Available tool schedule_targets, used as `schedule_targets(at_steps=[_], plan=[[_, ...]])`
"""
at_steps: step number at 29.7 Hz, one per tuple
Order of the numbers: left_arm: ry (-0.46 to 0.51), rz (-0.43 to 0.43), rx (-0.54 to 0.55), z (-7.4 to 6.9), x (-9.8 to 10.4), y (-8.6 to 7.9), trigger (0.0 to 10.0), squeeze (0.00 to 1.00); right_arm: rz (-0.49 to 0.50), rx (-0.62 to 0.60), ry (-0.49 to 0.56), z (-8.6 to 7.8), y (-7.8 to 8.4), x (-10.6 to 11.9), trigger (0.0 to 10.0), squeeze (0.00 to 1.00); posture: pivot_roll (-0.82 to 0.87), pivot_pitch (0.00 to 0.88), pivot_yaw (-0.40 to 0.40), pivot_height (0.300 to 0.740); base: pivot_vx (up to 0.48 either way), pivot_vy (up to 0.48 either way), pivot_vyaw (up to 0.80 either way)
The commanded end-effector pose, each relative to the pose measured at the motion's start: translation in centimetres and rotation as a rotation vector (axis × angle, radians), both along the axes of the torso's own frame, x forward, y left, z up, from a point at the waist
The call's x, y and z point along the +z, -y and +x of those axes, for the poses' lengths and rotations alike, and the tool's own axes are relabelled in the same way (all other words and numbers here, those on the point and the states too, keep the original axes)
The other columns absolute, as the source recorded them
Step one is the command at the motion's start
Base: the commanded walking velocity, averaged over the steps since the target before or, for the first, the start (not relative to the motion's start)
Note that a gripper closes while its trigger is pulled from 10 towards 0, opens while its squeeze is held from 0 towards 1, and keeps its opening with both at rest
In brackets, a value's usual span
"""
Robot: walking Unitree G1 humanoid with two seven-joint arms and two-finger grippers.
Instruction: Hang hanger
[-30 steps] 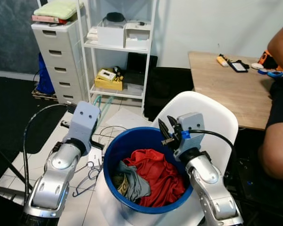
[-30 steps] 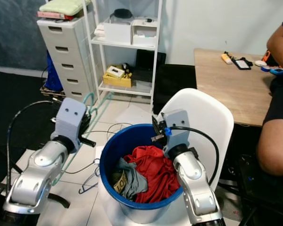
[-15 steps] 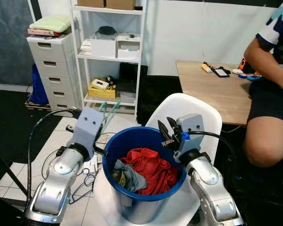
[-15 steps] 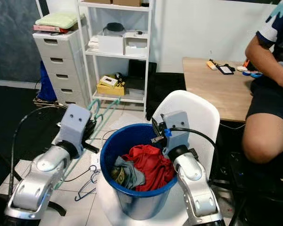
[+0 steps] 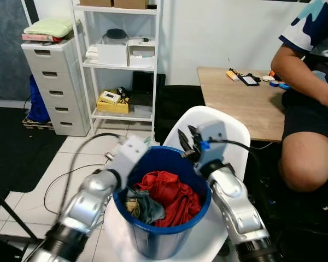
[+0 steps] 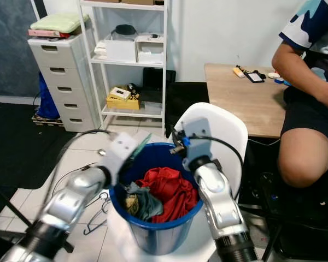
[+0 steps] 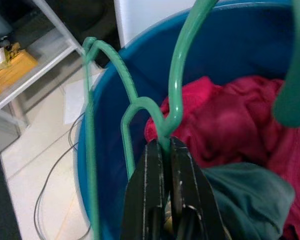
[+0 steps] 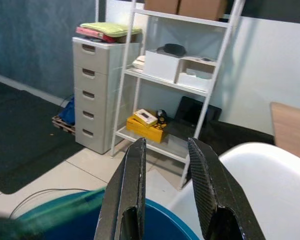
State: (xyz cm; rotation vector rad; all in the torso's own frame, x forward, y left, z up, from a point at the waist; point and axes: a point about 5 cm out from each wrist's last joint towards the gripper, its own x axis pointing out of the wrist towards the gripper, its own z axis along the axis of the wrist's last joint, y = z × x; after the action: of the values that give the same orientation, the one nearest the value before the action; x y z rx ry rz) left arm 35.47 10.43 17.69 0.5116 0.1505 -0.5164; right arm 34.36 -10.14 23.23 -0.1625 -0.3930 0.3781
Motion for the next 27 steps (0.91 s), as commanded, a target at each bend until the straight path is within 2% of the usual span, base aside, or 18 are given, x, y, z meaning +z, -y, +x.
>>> schedule_targets(at_steps=[1, 4, 6, 7, 8, 9, 11, 12, 14, 15, 16, 18, 19, 20, 21, 22, 24, 27], plan=[[-0.102, 0.029, -0.015, -0.4, -2.4, 0.0, 10.0, 0.0, -0.02, 0.01, -0.005, 0.0, -0.2, -0.4, 10.0, 0.0, 0.0, 0.25, -0.005, 0.74, 0.0, 0.0, 0.0], [-0.09, 0.028, -0.023, -0.5, -2.3, -0.1, 10.0, 0.0, -0.026, 0.018, -0.002, -0.2, -0.1, -0.4, 10.0, 0.0, 0.0, 0.252, 0.005, 0.74, 0.0, 0.0, 0.0], [0.018, -0.072, 0.014, -0.4, 0.0, -1.5, 10.0, 0.0, -0.016, -0.015, 0.058, -1.0, 1.3, 1.1, 10.0, 0.0, 0.0, 0.256, 0.021, 0.74, 0.0, 0.0, 0.0], [0.018, -0.072, 0.014, -0.4, 0.0, -1.5, 10.0, 0.0, -0.016, -0.015, 0.058, -1.0, 1.3, 1.1, 10.0, 0.0, 0.0, 0.256, 0.021, 0.74, 0.0, 0.0, 0.0], [0.092, -0.153, 0.036, -0.3, 1.9, -2.3, 10.0, 0.0, -0.01, -0.046, 0.109, -1.6, 2.2, 2.4, 10.0, 0.0, -0.01, 0.256, 0.024, 0.74, 0.0, 0.0, 0.0], [0.092, -0.153, 0.036, -0.3, 1.9, -2.3, 10.0, 0.0, -0.01, -0.046, 0.109, -1.6, 2.2, 2.4, 10.0, 0.0, -0.01, 0.256, 0.024, 0.74, 0.0, 0.0, 0.0], [0.191, -0.297, 0.056, -0.5, 5.2, -3.2, 10.0, 0.0, -0.003, -0.086, 0.176, -2.3, 3.4, 4.1, 10.0, 0.0, -0.02, 0.253, 0.021, 0.74, 0.0, 0.0, 0.0], [0.191, -0.297, 0.056, -0.5, 5.2, -3.2, 10.0, 0.0, -0.003, -0.086, 0.176, -2.3, 3.4, 4.1, 10.0, 0.0, -0.02, 0.253, 0.021, 0.74, 0.0, 0.0, 0.0], [0.314, -0.45, 0.067, -0.8, 9.4, -3.9, 10.0, 0.0, -0.016, -0.104, 0.184, -2.6, 3.6, 4.0, 10.0, 0.0, -0.03, 0.242, 0.004, 0.74, 0.0, 0.0, 0.0], [0.357, -0.492, 0.07, -1.0, 10.7, -4.1, 10.0, 0.0, -0.026, -0.108, 0.178, -2.6, 3.5, 3.6, 10.0, 0.0, -0.03, 0.242, 0.004, 0.74, 0.0, 0.0, 0.0], [0.357, -0.492, 0.07, -1.0, 10.7, -4.1, 10.0, 0.0, -0.026, -0.108, 0.178, -2.6, 3.5, 3.6, 10.0, 0.0, -0.03, 0.242, 0.004, 0.74, 0.0, 0.0, 0.0], [0.415, -0.507, 0.067, -1.3, 12.0, -4.6, 10.0, 0.0, -0.106, -0.073, 0.1, -2.5, 2.8, 1.3, 10.0, 0.0, -0.03, 0.238, -0.011, 0.74, 0.0, 0.0, 0.0], [0.415, -0.507, 0.067, -1.3, 12.0, -4.6, 10.0, 0.0, -0.106, -0.073, 0.1, -2.5, 2.8, 1.3, 10.0, 0.0, -0.03, 0.238, -0.011, 0.74, 0.0, 0.0, 0.0], [0.445, -0.468, 0.06, -1.6, 12.2, -4.6, 10.0, 0.0, -0.189, -0.031, 0.023, -2.4, 2.1, -0.7, 10.0, 0.0, -0.04, 0.233, -0.026, 0.74, 0.0, 0.0, 0.0], [0.445, -0.468, 0.06, -1.6, 12.2, -4.6, 10.0, 0.0, -0.189, -0.031, 0.023, -2.4, 2.1, -0.7, 10.0, 0.0, -0.04, 0.233, -0.026, 0.74, 0.0, 0.0, 0.0], [0.454, -0.446, 0.048, -1.8, 12.1, -4.4, 10.0, 0.0, -0.244, 0.058, -0.12, -2.4, 1.0, -3.4, 10.0, 0.0, -0.04, 0.229, -0.033, 0.74, 0.0, 0.0, 0.0], [0.457, -0.443, 0.038, -2.1, 11.6, -3.7, 10.0, 0.0, -0.257, 0.261, -0.403, -2.8, -2.1, -7.7, 10.0, 0.0, -0.06, 0.216, -0.047, 0.74, 0.0, 0.0, 0.0], [0.454, -0.452, 0.038, -2.2, 11.4, -3.5, 10.0, 0.0, -0.244, 0.334, -0.481, -3.0, -3.2, -8.7, 10.0, 0.0, -0.06, 0.215, -0.05, 0.74, 0.0, 0.0, 0.0]])
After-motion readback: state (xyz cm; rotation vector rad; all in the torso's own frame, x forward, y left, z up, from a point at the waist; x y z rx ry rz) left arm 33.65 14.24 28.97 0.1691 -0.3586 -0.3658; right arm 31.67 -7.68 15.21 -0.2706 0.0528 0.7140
